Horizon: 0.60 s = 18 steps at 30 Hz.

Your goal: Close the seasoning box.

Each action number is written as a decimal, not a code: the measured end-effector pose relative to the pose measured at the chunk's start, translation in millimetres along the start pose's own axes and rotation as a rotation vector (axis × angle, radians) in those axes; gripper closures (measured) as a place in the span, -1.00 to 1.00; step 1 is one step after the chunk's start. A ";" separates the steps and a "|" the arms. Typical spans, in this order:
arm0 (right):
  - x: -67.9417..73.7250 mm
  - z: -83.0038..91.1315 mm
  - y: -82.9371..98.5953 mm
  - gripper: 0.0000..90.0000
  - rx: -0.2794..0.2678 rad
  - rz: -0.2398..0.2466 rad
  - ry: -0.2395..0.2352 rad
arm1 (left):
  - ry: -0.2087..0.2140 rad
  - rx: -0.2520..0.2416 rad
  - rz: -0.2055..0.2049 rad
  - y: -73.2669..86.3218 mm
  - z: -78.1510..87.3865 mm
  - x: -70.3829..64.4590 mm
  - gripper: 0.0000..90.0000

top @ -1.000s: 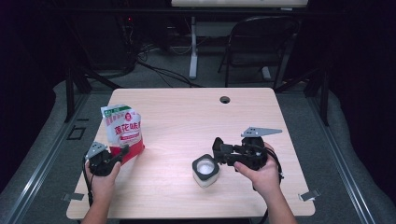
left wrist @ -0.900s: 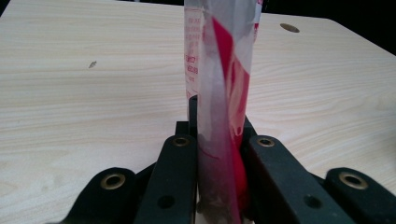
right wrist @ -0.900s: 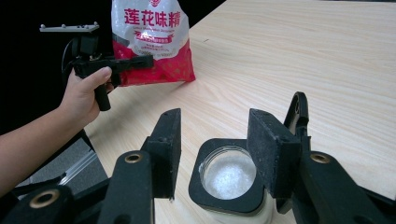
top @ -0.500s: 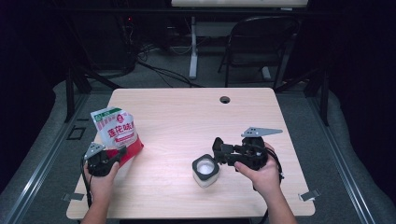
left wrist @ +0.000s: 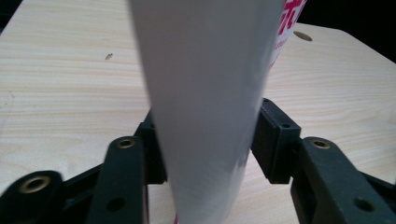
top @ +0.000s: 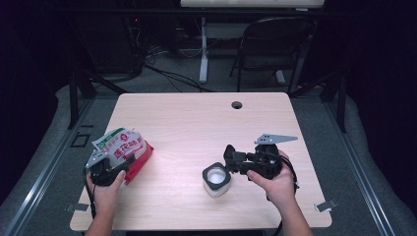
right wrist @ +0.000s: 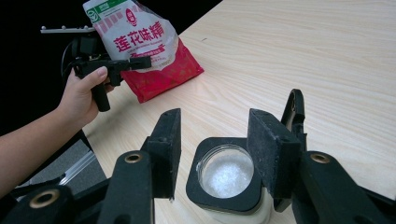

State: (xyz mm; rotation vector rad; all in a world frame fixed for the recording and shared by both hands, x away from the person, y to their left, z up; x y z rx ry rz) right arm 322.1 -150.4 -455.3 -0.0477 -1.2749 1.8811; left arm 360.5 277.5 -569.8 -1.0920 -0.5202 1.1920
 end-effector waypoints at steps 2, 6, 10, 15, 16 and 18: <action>-0.1 0.2 -0.1 0.22 -0.001 0.001 0.001 | -0.001 -0.028 -0.001 -2.2 1.7 -0.6 0.09; 0.4 0.7 -0.4 0.21 -0.008 -0.001 0.001 | 0.018 -0.044 -0.011 -7.0 5.4 -4.6 0.03; 1.6 3.3 -2.0 0.19 -0.013 0.021 0.012 | 0.031 -0.042 -0.050 -12.1 9.6 -16.7 0.03; 2.7 10.0 -5.1 0.16 -0.040 0.039 0.032 | 0.069 -0.006 -0.162 -14.0 14.0 -38.9 0.00; 1.5 11.6 -5.4 0.16 -0.040 0.040 0.034 | 0.069 -0.014 -0.174 -14.1 14.6 -42.5 -0.01; -1.0 13.6 -5.8 0.15 -0.053 0.032 0.043 | 0.084 -0.011 -0.197 -13.0 16.6 -50.3 -0.07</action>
Point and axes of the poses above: each handheld gripper's, and its own axes: z roughly backward along the jaws, y roughly out of its underside, x roughly to its left, the point moved 4 cm from there along -z, roughly forward along the jaws, and after that the axes turned 3 degrees about -z, right-handed, at the moved point
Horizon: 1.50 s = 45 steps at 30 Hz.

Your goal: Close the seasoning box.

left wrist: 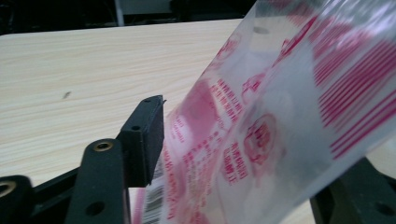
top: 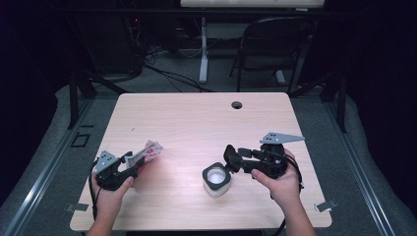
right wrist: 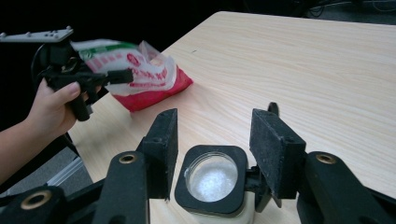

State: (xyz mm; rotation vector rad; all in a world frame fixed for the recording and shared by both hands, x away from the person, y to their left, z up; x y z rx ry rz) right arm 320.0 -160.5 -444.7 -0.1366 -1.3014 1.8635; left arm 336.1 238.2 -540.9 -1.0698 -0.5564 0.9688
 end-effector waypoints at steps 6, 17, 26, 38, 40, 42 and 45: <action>-5.0 0.9 1.1 0.16 0.002 -0.009 0.018 | 0.048 0.035 -0.023 6.8 -2.5 -16.7 -0.09; -9.6 -2.4 4.5 0.03 0.022 -0.008 0.036 | 0.097 0.102 -0.007 11.7 -12.7 -28.4 -0.20; -11.8 -1.3 8.5 0.02 0.043 -0.004 0.055 | 0.165 0.160 -0.015 15.2 -14.1 -37.6 -0.26; -13.6 1.1 9.0 0.08 0.062 -0.003 0.070 | 0.190 0.181 -0.048 19.7 -10.9 -46.9 -0.24; -14.1 1.3 9.0 0.08 0.059 -0.008 0.082 | 0.199 0.182 -0.045 20.3 -10.3 -49.5 -0.24; -14.5 1.6 8.9 0.09 0.059 -0.015 0.099 | 0.202 0.189 -0.065 21.4 -10.3 -51.7 -0.25; -14.0 1.8 7.9 0.10 0.048 -0.016 0.102 | 0.207 0.199 -0.064 23.0 -10.6 -53.9 -0.24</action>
Point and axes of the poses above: each handheld gripper's, and its own axes: z roughly backward along the jaws, y roughly out of its underside, x roughly to its left, the point moved 4 cm from there along -z, roughly forward along the jaws, and after that the axes turned 3 degrees about -z, right-handed, at the moved point
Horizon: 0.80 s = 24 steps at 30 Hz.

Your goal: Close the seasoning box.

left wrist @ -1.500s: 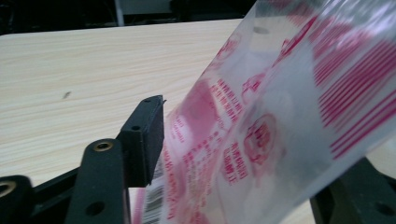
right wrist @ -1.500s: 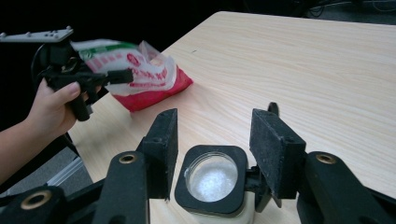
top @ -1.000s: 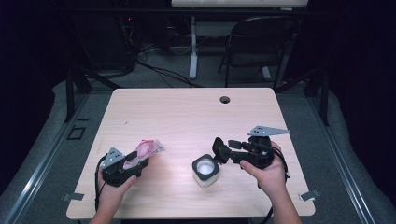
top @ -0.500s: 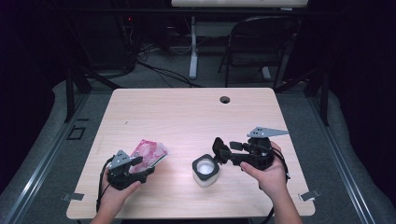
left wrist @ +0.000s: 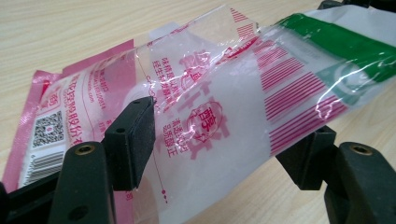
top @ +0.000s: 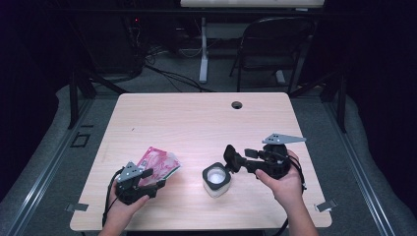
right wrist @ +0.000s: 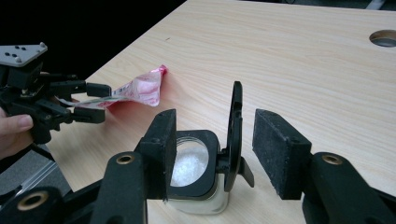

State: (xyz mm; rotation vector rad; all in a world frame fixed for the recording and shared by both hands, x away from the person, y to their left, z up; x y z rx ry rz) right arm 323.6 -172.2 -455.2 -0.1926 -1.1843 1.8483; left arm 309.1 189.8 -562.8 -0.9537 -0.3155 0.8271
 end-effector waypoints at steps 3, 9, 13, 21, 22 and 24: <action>-0.4 0.4 -1.0 0.08 -0.008 -0.003 0.007 | 0.006 0.011 -0.007 1.2 -0.7 -2.7 -0.23; -1.3 -1.2 -2.2 0.07 -0.018 -0.012 0.004 | 0.026 0.025 -0.028 2.8 -4.0 -12.6 -0.23; -0.9 -1.9 -3.9 0.08 -0.040 -0.015 0.004 | 0.044 0.047 -0.055 5.6 -10.6 -22.6 -0.24; -1.0 -3.1 -3.5 0.07 -0.028 -0.010 0.003 | 0.061 0.079 -0.110 9.3 -22.0 -41.7 -0.31; -1.0 -2.9 -3.4 0.07 -0.027 -0.010 0.002 | 0.065 0.081 -0.121 8.9 -22.1 -42.3 -0.31; -1.0 -2.7 -3.4 0.07 -0.030 -0.009 0.003 | 0.077 0.075 -0.112 7.9 -21.9 -45.8 -0.33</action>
Point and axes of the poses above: each handheld gripper's, and its own axes: z roughly backward along the jaws, y roughly out of its underside, x roughly to its left, the point moved 4 cm from there along -z, roughly forward along the jaws, and after that the axes turned 3 degrees about -z, right-handed, at the moved point
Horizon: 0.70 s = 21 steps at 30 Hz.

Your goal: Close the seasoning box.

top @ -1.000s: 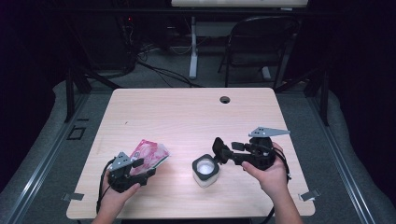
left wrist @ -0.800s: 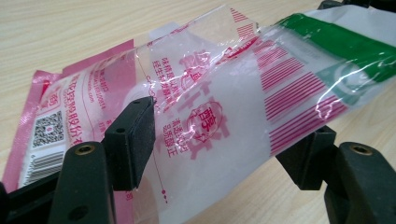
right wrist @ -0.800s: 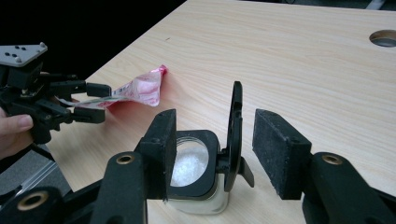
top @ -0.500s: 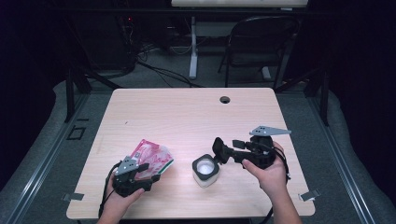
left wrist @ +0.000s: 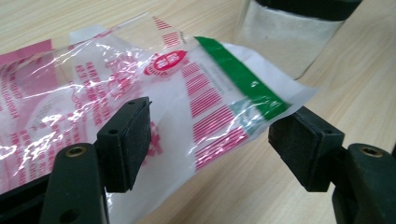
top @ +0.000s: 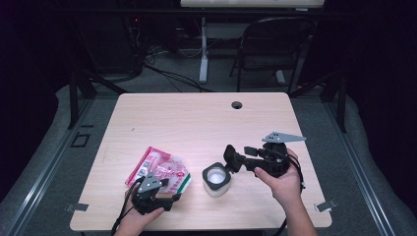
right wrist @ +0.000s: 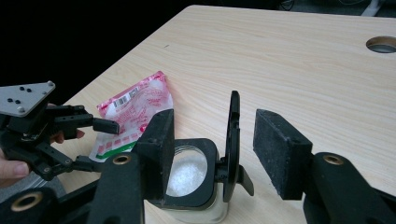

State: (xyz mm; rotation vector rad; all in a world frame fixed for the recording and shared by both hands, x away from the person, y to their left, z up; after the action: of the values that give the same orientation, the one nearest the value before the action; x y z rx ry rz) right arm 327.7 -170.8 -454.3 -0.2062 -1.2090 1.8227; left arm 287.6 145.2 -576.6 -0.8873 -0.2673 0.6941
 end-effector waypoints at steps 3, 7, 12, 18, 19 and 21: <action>-0.6 0.5 0.0 0.07 0.002 -0.002 0.001 | 0.013 -0.011 -0.007 -3.1 2.6 -2.4 -0.34; -1.1 0.8 -0.1 0.07 0.003 -0.002 0.001 | 0.031 -0.016 0.002 -5.8 4.9 -6.8 -0.37; -1.3 1.4 -0.4 0.07 -0.004 -0.004 0.000 | 0.046 -0.033 -0.019 -9.7 7.6 -14.4 -0.38; -3.7 6.7 -2.7 0.15 -0.047 -0.014 0.013 | 0.056 -0.046 0.000 -11.3 10.3 -14.9 -0.36; -4.2 7.4 -3.0 0.17 -0.052 -0.016 0.019 | 0.055 -0.053 0.005 -12.5 11.8 -14.8 -0.36; -6.3 8.9 -3.1 0.19 -0.053 -0.018 0.027 | 0.060 -0.058 0.005 -13.9 14.0 -14.4 -0.35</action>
State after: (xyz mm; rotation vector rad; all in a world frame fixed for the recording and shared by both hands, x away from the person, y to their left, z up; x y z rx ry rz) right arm 328.1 -181.0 -449.3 -0.2485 -1.2374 1.7682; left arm 276.1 138.5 -556.2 -0.9626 -0.2324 0.6662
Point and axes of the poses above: each handheld gripper's, and its own axes: z roughly backward along the jaws, y roughly out of its underside, x roughly to its left, the point moved 4 cm from there along -z, roughly forward along the jaws, and after that the axes turned 3 degrees about -z, right-handed, at the moved point
